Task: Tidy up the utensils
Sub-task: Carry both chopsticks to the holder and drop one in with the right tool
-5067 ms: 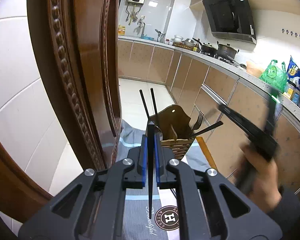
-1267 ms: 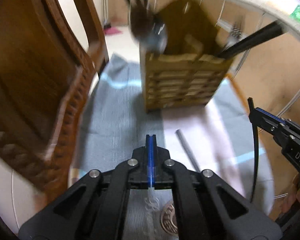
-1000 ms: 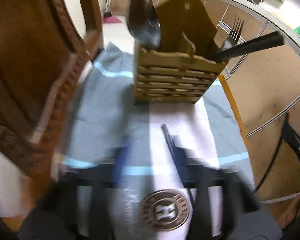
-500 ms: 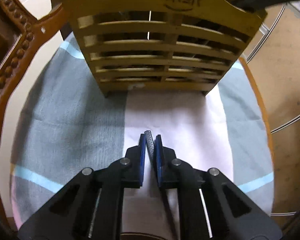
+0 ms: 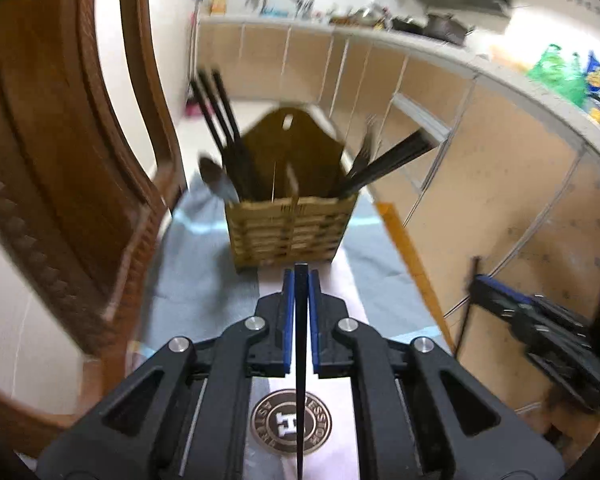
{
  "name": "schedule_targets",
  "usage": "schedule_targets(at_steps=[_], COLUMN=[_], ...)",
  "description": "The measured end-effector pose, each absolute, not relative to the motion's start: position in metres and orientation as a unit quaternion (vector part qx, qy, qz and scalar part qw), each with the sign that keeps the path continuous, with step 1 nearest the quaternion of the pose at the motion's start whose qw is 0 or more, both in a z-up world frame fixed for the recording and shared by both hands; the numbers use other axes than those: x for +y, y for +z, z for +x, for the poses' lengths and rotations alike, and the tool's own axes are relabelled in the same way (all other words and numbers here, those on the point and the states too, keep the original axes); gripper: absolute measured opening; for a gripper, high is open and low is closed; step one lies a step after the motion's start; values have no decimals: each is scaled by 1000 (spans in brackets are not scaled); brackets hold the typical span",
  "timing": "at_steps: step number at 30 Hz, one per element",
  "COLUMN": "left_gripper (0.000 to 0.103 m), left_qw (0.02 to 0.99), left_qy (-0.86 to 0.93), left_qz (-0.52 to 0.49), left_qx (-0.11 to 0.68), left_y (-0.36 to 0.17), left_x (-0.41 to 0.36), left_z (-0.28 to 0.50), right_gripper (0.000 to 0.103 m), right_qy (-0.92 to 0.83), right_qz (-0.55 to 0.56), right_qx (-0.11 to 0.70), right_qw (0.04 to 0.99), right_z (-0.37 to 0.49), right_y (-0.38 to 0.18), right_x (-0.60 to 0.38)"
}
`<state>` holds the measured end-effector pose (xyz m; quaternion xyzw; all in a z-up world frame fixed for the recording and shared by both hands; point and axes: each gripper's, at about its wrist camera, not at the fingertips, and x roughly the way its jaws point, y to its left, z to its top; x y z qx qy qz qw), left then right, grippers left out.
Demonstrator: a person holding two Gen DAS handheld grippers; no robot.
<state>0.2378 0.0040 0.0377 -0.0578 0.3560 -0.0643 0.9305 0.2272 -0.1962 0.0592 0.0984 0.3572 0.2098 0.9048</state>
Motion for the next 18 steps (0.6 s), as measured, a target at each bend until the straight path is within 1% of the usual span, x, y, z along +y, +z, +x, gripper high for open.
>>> schedule_targets(at_steps=[2,8,10,12,18], left_gripper=[6,6,6,6,6], left_qw=[934,947,947,948,952], left_qy=[-70,-71,-74,-77,-75], left_qz=[-49,-24,-19,-23,-40], left_qx=[346,312,311,307,294], left_y=[59,81,96,95,122], left_x=[1,9,12,18,36], left_z=[224,196,188,189,174], right_gripper=[7,7,7,7,7], right_qy=[212,215,216,216,214], right_qz=[91,77,80,84,82], right_qx=[350,326,322,313,299], right_qw=[908,917,918,921,926], right_z=[218,190,181,168,155], right_y=[64,74,76,80,102], right_x=[-192,-180,-178,-175,-157])
